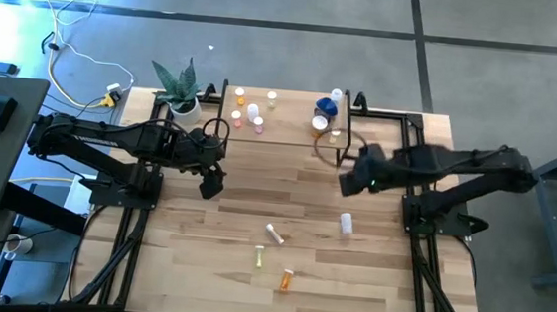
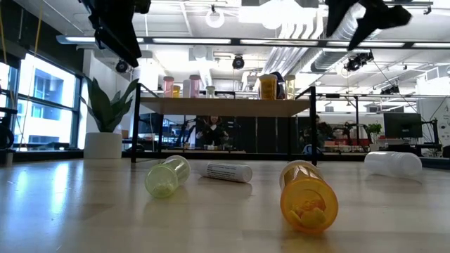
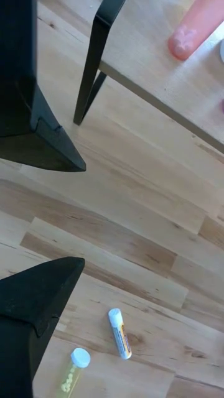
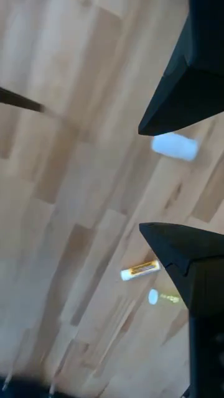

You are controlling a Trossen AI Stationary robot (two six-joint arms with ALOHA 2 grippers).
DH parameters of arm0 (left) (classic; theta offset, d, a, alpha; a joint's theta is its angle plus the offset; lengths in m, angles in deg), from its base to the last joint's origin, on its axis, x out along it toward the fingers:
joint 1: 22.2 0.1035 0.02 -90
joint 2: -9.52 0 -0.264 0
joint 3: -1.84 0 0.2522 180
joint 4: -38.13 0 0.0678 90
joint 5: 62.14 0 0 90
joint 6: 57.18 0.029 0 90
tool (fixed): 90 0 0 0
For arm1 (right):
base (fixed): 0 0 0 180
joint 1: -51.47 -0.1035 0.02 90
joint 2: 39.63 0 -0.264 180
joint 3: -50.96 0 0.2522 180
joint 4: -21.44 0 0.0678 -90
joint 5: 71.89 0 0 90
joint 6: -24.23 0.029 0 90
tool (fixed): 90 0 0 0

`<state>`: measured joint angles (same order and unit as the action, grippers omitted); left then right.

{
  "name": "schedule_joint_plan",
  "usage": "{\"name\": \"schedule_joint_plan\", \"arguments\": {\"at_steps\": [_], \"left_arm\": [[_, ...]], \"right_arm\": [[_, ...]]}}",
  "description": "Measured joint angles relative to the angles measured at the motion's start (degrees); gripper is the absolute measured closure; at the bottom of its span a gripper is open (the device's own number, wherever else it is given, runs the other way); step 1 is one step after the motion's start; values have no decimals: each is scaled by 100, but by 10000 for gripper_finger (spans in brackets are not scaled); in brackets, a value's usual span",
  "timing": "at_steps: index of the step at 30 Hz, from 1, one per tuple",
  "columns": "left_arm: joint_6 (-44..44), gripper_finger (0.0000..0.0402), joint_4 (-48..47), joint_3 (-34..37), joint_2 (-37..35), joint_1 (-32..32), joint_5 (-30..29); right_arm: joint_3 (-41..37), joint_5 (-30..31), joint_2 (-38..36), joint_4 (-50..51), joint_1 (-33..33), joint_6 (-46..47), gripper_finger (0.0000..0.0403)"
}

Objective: Pick and place medicine bottles onto shelf by color
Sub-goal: Put the white pill bottle on the shelf

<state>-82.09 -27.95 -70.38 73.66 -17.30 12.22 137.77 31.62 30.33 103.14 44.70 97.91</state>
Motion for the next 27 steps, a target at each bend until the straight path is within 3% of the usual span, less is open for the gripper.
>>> {"name": "schedule_joint_plan", "arguments": {"at_steps": [9, 18, 27], "left_arm": [[50, 174, -2, 0, 0, 1, 0], [109, 174, -4, 0, 0, -1, 1], [109, 174, -11, 0, 2, -3, 2]], "right_arm": [[-1037, -224, 247, -452, -734, 1614, 171], [-2088, -302, 254, -1525, -1185, 2684, 171], [-3104, -318, 264, -2971, -1252, 2850, 171]]}}
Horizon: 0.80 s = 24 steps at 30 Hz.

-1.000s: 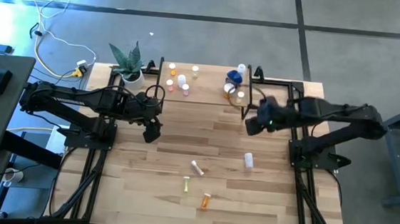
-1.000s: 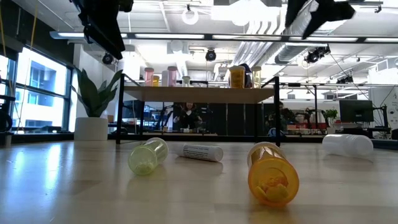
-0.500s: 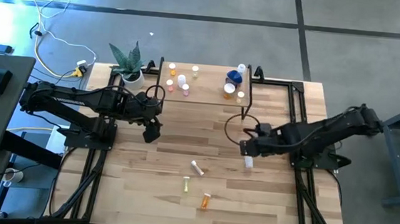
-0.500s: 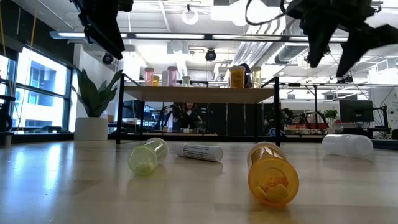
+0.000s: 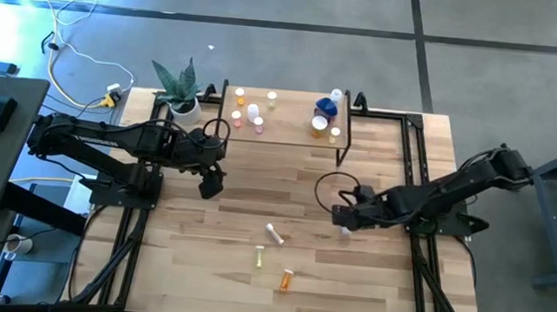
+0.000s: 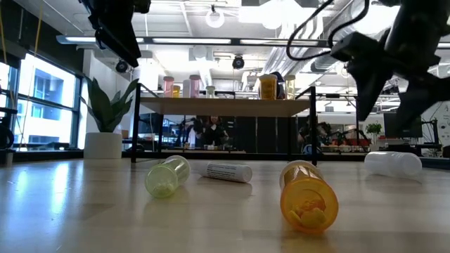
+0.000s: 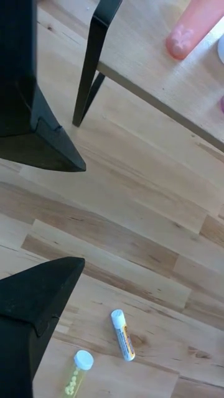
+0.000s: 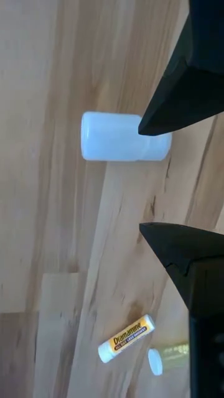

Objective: Pick and place medicine bottles onto shelf by color
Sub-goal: Put the white pill bottle on the shelf

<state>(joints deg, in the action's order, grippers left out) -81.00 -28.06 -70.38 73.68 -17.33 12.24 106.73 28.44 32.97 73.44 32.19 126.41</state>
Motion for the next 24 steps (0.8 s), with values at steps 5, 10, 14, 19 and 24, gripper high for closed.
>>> {"name": "schedule_joint_plan", "arguments": {"at_steps": [5, 10, 14, 19, 24], "left_arm": [[0, 174, 0, 0, 0, 0, 0], [0, 174, 2, 0, 0, 0, 0], [0, 174, 2, 0, 0, 0, 0], [0, 174, 2, 0, 0, 0, 0], [0, 174, 3, 0, 0, 0, 0]], "right_arm": [[-93, -221, 243, -60, 0, 82, 171], [-93, -349, 688, -84, 0, 58, 171], [-93, -469, 1021, -87, 0, 84, 171], [-93, -482, 1258, -144, 0, 86, 178], [-93, -542, 1296, -166, 8, 90, 223]]}}
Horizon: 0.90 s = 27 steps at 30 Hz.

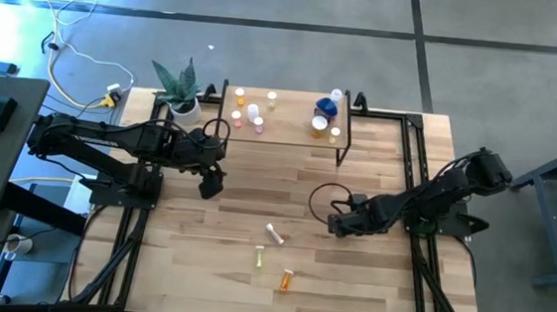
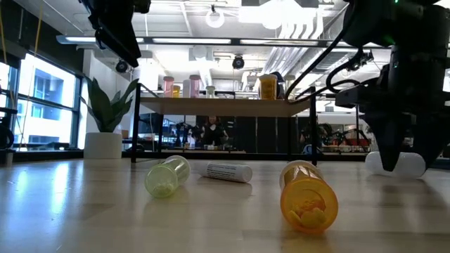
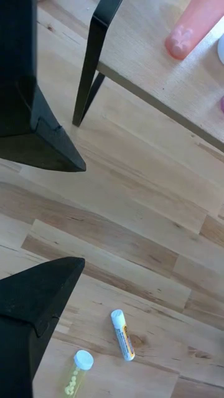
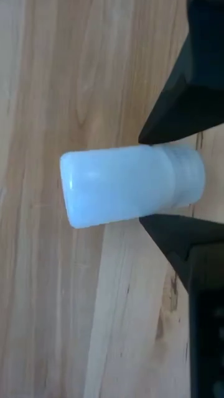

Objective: Pick and place medicine bottles onto shelf by color
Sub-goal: Put the white pill bottle on the shelf

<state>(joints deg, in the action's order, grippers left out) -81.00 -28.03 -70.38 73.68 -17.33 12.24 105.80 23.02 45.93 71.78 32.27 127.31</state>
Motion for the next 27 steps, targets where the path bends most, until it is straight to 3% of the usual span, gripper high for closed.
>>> {"name": "schedule_joint_plan", "arguments": {"at_steps": [6, 11, 27], "left_arm": [[96, 174, -1, 0, 0, 0, 0], [358, 174, 1, 0, 0, 0, 94], [534, 174, 319, 1, 0, -2, 2169]], "right_arm": [[16, -183, -4, -114, 5, 1, 283], [335, -268, 0, -118, -21, -393, 287], [2156, -148, 0, -127, -19, -3071, 280]]}}
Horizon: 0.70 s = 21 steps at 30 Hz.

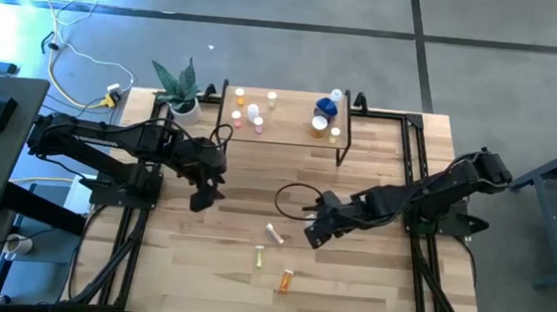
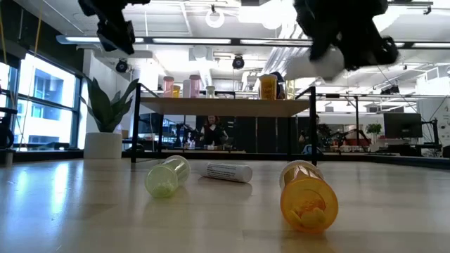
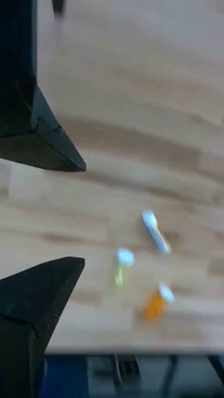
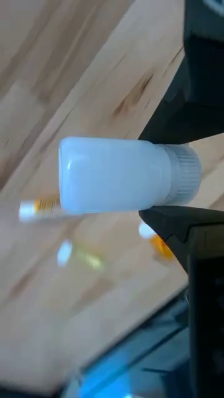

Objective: Pick and place medicine bottles onto shelf by color
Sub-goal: Put the white pill bottle on the shelf

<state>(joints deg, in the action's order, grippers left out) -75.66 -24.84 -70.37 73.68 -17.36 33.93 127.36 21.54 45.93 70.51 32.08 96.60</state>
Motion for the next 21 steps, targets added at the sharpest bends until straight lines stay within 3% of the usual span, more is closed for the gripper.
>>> {"name": "schedule_joint_plan", "arguments": {"at_steps": [10, 21], "left_arm": [[-1008, 174, 1346, -1, 0, 0, 1170], [-2380, 174, 2489, -1, 144, -176, 1243]], "right_arm": [[749, 146, 0, 4, 138, -1216, 280], [1501, 316, 0, 7, 246, -3275, 281]]}}
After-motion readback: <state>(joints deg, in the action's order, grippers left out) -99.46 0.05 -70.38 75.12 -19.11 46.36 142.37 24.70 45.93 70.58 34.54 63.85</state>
